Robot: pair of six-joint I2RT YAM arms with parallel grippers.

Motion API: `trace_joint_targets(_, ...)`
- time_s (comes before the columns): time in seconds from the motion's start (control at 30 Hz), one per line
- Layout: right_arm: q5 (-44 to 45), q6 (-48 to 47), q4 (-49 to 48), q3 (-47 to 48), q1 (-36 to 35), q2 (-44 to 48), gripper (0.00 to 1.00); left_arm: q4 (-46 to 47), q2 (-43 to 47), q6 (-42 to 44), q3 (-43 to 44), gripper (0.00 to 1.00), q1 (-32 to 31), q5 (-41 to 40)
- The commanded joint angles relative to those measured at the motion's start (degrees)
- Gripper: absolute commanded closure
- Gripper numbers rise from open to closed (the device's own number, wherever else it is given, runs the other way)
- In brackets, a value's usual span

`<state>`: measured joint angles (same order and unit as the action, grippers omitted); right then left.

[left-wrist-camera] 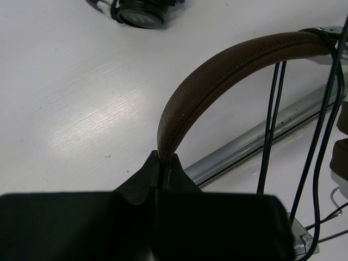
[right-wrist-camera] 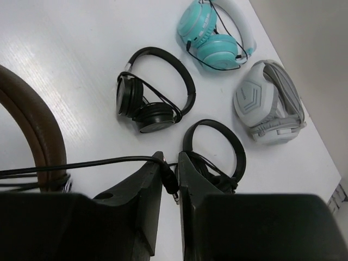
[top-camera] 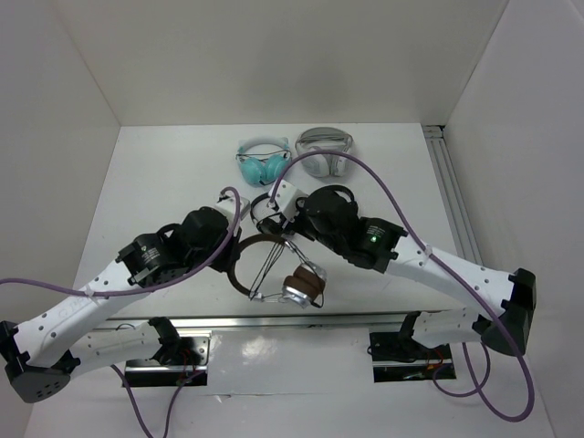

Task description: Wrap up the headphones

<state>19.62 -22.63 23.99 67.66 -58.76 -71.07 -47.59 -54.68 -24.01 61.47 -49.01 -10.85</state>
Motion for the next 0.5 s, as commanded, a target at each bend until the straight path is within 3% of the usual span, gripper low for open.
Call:
trace_joint_targets(0.0, 4.6, 0.8, -6.2, -1.1, 3.5, 0.8, 0.75, -5.7, 1.0, -0.2, 1.5, 1.0, -0.8, -1.9)
trace_joint_targets(0.27, 3.2, 2.5, -6.8, -1.7, 5.1, -1.0, 0.71, -7.5, 0.4, -1.9, 5.1, 1.0, -0.8, -5.8)
trace_joint_targets(0.47, 3.8, 3.6, -7.9, -2.2, 6.4, -2.8, 0.63, -6.2, 0.4, -1.2, 5.1, 1.0, -0.8, -0.5)
